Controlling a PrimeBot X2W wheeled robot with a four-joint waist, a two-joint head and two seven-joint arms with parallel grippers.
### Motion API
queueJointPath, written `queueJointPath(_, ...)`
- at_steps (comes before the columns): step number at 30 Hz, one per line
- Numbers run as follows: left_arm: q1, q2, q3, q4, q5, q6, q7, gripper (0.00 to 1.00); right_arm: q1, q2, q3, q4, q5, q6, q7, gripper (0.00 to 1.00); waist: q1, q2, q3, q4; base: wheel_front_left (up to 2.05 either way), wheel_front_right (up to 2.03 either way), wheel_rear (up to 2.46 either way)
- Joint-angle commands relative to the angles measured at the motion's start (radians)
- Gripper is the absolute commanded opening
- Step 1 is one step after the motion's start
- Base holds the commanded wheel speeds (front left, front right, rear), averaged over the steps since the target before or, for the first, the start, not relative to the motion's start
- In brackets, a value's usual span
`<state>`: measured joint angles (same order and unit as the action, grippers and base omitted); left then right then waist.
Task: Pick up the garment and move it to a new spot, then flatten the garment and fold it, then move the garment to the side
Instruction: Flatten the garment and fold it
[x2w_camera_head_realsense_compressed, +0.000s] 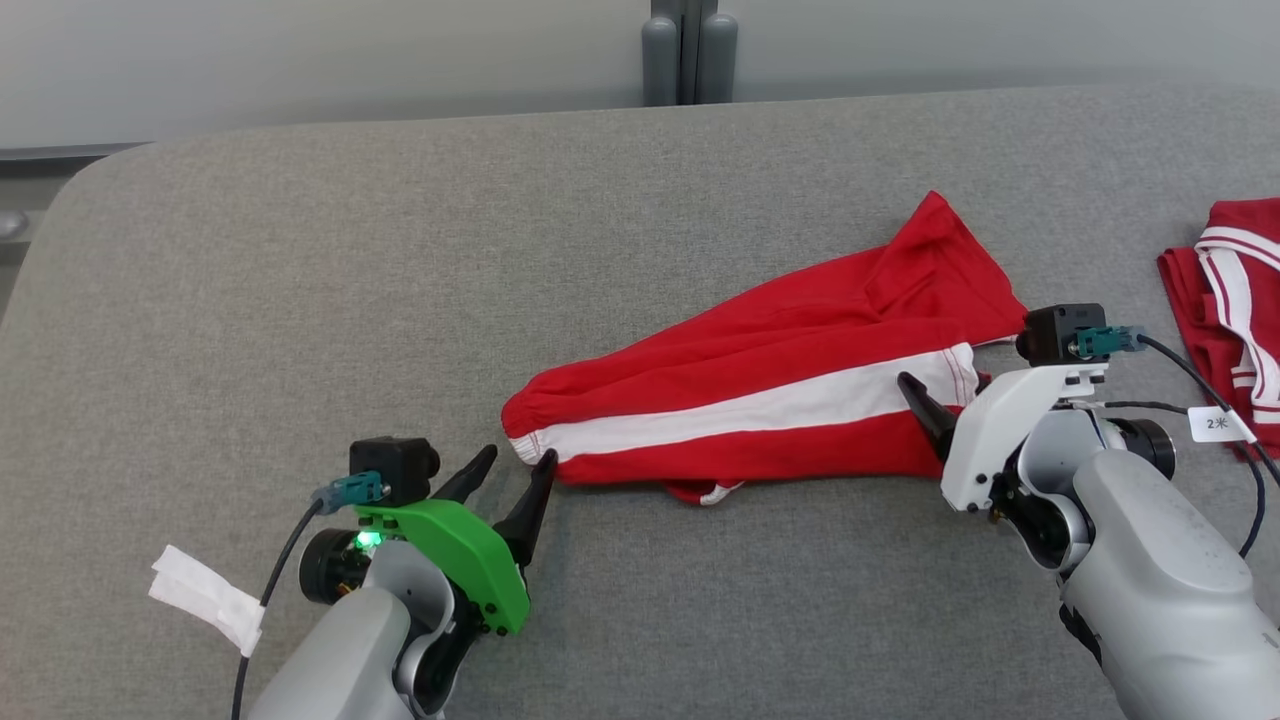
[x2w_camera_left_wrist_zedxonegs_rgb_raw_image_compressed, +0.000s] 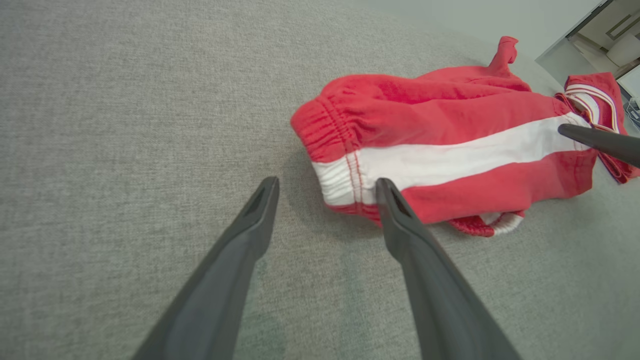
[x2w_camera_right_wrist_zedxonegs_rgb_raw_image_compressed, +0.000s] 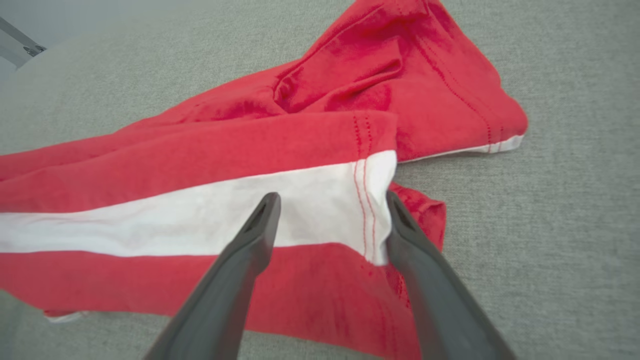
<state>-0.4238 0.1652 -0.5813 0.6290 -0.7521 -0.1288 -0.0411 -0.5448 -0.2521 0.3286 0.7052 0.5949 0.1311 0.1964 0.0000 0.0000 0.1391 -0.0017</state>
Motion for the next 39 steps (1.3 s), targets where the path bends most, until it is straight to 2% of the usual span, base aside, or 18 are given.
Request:
queueJointPath(1,-0.016,0.008,0.0,0.005,-0.01,-0.002,-0.006,1.0,0.011,-0.002,-0.003,-0.011,-0.006,-0.001,0.002,1.0,0.0,0.0,0.001,-0.005,0.0,0.0,0.0)
queueJointPath(10,-0.033,0.016,-0.017,0.003,-0.025,-0.003,0.0,1.0,-0.01,0.003,0.017,-0.054,0.005,-0.001,0.015,1.0,0.0,0.0,0.016,-0.01,0.0,0.0,0.0)
queueJointPath(12,-0.04,0.015,-0.023,0.0,-0.032,-0.003,0.003,0.91,-0.012,0.003,0.019,-0.053,0.009,-0.001,0.022,1.0,0.0,0.0,0.021,-0.009,0.0,0.0,0.0)
queueJointPath(13,-0.042,0.012,-0.027,-0.001,-0.036,-0.003,0.006,0.84,-0.014,0.003,0.02,-0.052,0.009,-0.001,0.023,1.0,0.0,0.0,0.022,-0.008,0.0,0.0,0.0)
queueJointPath(15,-0.051,0.009,-0.037,0.002,-0.042,-0.003,0.012,0.51,-0.019,0.003,0.022,-0.049,0.011,-0.001,0.025,0.99,0.0,0.0,0.027,-0.007,0.0,0.0,0.0)
queueJointPath(16,-0.055,0.005,-0.045,0.003,-0.05,-0.003,0.018,0.31,-0.023,0.003,0.023,-0.045,0.011,-0.001,0.025,0.75,0.0,0.0,0.029,-0.007,0.0,0.0,0.0)
queueJointPath(17,-0.059,0.004,-0.049,0.005,-0.054,-0.003,0.018,0.0,-0.026,0.003,0.021,-0.041,0.01,-0.001,0.02,0.35,0.0,0.0,0.03,-0.007,0.0,0.0,0.0)
queueJointPath(18,-0.063,0.003,-0.056,0.006,-0.061,-0.003,0.022,0.0,-0.029,0.004,0.02,-0.037,0.008,-0.001,0.016,0.0,0.0,0.0,0.031,-0.008,0.0,0.0,0.0)
queueJointPath(25,-0.076,0.009,-0.073,-0.054,-0.135,-0.003,-0.007,0.0,-0.038,0.002,-0.014,-0.066,0.012,-0.001,-0.062,0.0,0.0,0.0,0.017,-0.01,0.0,0.0,0.0)
queueJointPath(32,-0.082,0.058,-0.063,-0.233,-0.222,-0.003,-0.049,0.0,-0.006,-0.042,-0.065,-0.227,0.048,-0.001,-0.14,0.0,0.0,0.0,-0.015,-0.013,0.0,0.0,0.0)
queueJointPath(37,-0.134,0.109,-0.043,-0.346,-0.269,-0.002,0.001,0.0,-0.022,-0.072,-0.097,-0.366,0.059,-0.001,-0.089,0.0,0.0,0.0,0.026,-0.027,0.0,0.0,0.0)
queueJointPath(39,-0.202,0.15,-0.058,-0.345,-0.21,0.017,0.038,0.0,-0.071,-0.08,-0.104,-0.398,0.061,-0.001,-0.056,0.0,0.0,0.0,0.067,-0.036,0.0,0.0,0.0)
